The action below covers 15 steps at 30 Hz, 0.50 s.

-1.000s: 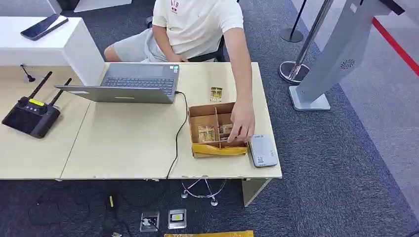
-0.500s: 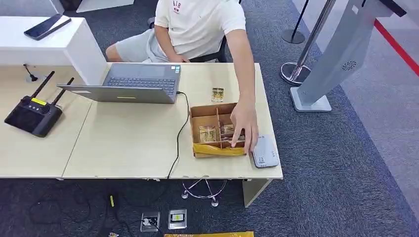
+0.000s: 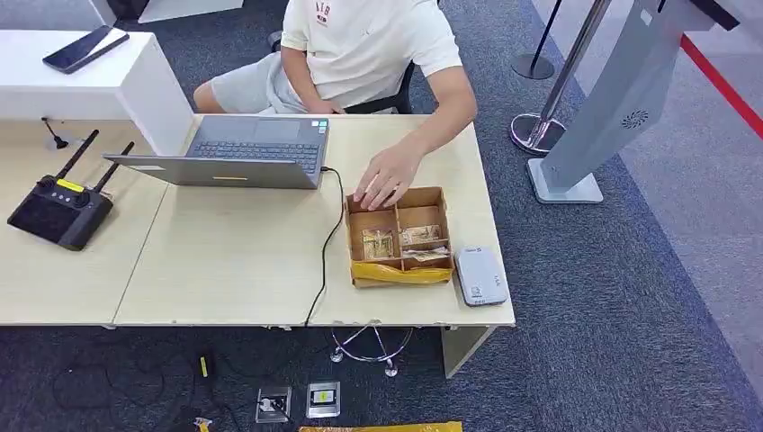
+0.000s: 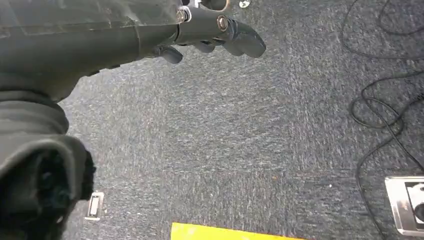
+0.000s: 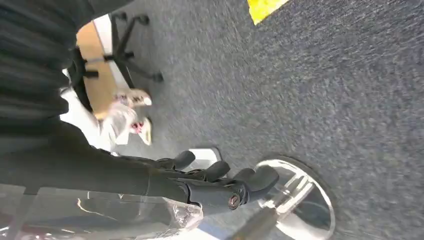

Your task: Pass the card to the sensor for recognition and then transmit it.

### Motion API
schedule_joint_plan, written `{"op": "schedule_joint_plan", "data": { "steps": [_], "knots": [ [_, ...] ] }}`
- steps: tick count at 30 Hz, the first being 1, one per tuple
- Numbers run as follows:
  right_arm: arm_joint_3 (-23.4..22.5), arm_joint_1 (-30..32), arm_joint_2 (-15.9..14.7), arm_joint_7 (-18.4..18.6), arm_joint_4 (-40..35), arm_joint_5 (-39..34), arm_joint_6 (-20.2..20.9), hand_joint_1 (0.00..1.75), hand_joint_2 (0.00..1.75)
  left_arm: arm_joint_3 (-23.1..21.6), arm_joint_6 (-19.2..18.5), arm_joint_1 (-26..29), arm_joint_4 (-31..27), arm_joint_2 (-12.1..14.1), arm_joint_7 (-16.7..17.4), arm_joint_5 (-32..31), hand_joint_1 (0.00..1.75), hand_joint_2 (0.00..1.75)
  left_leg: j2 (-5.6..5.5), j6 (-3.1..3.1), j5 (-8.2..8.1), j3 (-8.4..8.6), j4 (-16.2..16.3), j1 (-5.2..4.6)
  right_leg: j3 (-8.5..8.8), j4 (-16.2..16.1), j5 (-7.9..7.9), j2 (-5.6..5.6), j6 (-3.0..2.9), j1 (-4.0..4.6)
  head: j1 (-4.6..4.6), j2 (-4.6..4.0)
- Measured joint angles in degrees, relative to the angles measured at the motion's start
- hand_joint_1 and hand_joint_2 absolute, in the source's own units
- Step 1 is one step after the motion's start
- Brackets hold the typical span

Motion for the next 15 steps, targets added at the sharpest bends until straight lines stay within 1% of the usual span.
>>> {"op": "schedule_joint_plan", "data": {
  "steps": [5, 7, 9, 10, 15],
  "knots": [
    [0.07, 0.00, 0.02, -0.14, 0.00, 0.13, 0.09, 0.00, 1.75, 0.00, 0.02, 0.00, -0.09, 0.07, 0.09, -0.04, 0.00, 0.00, 0.00, 0.00, 0.00, 0.00, 0.00, 0.00, 0.00, 0.00, 0.00, 0.00, 0.00, 0.00, 0.02, 0.00],
    [0.85, 0.02, 0.20, -0.66, 0.04, 0.87, 0.44, 0.00, 1.75, -0.02, 0.04, -0.01, -0.68, 0.31, 0.55, -0.26, 0.00, 0.00, 0.00, 0.00, 0.00, 0.01, 0.00, 0.00, 0.00, 0.00, 0.00, 0.00, 0.00, 0.00, 0.00, 0.00],
    [1.88, 0.08, 0.96, -1.03, 0.09, 1.68, 0.68, 0.00, 1.75, -0.11, 0.02, -0.01, -1.64, 0.68, 1.18, -0.72, 0.00, 0.00, 0.00, 0.00, 0.00, 0.01, 0.00, 0.00, 0.00, 0.00, 0.00, 0.01, 0.00, 0.00, 0.00, 0.00],
    [2.95, 0.21, 1.79, -1.12, 0.39, 2.25, 1.73, 0.00, 1.75, -0.50, 0.02, -0.01, -2.38, 0.79, 1.60, -0.77, 0.00, 0.00, 0.00, 0.00, 0.00, 0.01, 0.00, 0.00, 0.00, 0.00, 0.00, 0.00, 0.00, 0.00, 0.00, 0.00],
    [4.15, 0.31, 2.64, -2.36, 0.55, 2.84, 1.84, 0.00, 1.75, -0.98, -0.22, -0.01, -3.13, 0.98, 1.79, -0.83, 0.00, 0.00, 0.00, 0.00, 0.00, 0.01, 0.00, 0.00, 0.00, 0.00, 0.00, 0.02, 0.00, 0.00, 0.02, 0.00]
  ]
}}
